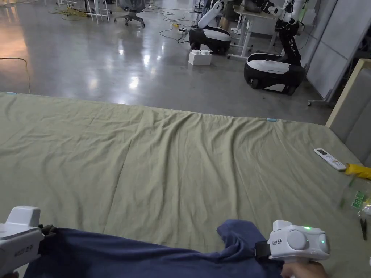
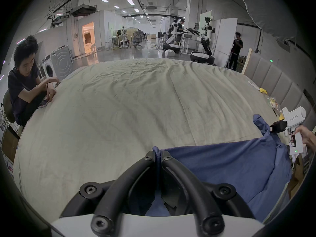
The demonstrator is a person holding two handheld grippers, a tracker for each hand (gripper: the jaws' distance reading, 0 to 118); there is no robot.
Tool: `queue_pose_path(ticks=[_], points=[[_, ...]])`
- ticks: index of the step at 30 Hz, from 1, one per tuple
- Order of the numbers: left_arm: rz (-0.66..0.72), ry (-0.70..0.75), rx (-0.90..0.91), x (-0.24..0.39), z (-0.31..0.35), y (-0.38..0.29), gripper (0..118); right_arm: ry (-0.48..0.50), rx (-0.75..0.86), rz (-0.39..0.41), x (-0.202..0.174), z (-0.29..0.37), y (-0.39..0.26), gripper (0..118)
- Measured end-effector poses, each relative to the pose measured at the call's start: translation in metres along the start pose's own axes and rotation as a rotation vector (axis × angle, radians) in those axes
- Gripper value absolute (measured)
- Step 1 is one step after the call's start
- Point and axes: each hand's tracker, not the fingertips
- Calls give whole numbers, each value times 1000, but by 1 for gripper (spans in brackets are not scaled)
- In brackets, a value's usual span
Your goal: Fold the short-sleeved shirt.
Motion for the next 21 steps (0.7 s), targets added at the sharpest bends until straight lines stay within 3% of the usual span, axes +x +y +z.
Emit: queue_pose_path(ticks=[2,3,4,10,15,21], points=[[14,1,-3,0,3,-3,5,-8,22,9,-4,1,-4,38],[18,0,-4,-3,0,-3,5,-8,19,18,-6,1,-3,15],[24,2,-5,-4,1,-4,5,10,33,29,-6,2,-3,3],[30,0,-2,-6,6,-4,5,4,102,30,-12,23,-11,3],[32,-13,34,-8,23,0,5,25,190,-16,-7,72,-27,2],[16,-25,105,-14,66,-2,5,35,286,13,-1,140,-52,2]])
